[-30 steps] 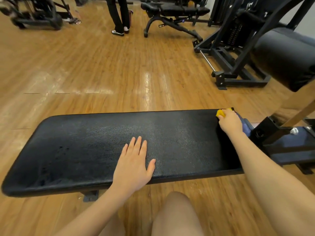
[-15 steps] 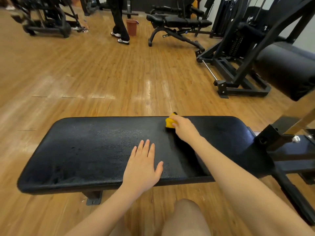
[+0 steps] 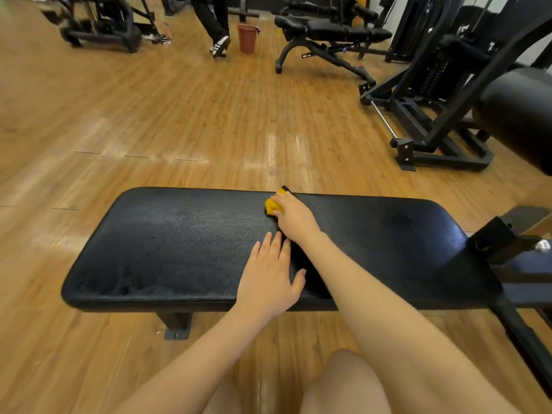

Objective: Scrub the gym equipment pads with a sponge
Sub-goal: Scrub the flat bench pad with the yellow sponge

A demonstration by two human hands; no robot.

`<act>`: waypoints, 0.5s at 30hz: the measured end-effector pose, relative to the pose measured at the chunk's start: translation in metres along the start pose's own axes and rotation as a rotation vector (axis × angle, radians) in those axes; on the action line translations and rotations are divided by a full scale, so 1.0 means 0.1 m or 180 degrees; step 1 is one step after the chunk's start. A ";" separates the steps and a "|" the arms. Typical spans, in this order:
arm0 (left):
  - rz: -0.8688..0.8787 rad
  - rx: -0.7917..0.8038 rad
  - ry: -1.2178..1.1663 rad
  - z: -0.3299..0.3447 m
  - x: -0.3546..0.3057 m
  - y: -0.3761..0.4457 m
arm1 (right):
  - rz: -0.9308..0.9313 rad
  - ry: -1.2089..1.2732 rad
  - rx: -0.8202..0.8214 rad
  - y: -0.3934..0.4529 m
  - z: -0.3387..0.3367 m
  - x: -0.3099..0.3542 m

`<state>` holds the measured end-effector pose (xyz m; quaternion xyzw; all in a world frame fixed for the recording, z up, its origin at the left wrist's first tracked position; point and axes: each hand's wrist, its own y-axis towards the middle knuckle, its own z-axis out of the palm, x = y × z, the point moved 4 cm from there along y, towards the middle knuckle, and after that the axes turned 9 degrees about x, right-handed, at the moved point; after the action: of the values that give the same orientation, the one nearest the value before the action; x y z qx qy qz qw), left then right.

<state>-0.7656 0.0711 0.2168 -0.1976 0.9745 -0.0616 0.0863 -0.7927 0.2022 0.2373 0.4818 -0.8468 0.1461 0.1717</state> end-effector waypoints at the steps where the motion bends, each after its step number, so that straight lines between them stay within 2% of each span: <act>1: 0.0026 0.0017 -0.0060 -0.03 0.01 -0.01 | 0.0012 0.0068 0.0036 0.00 0.00 -0.03; 4: -0.0083 -0.0068 -0.0301 -0.15 0.22 -0.12 | 0.0009 0.0161 0.0084 -0.01 -0.02 -0.09; 8: -0.0708 -0.0391 -0.0421 -0.34 1.13 -0.39 | 0.0018 0.0269 -0.0104 -0.02 0.01 -0.08; 11: -0.1295 -0.0342 -0.0431 -0.34 1.82 -0.59 | 0.0325 0.0212 -0.0132 0.02 0.03 -0.09; 15: -0.1228 -0.0293 -0.0364 -0.25 1.96 -0.62 | 0.0950 -0.0095 -0.0425 0.12 0.11 -0.09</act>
<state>-0.9251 -0.0606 0.2225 -0.3876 0.9139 -0.0212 0.1189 -0.8005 0.2107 0.2229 0.3402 -0.9193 0.1061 0.1671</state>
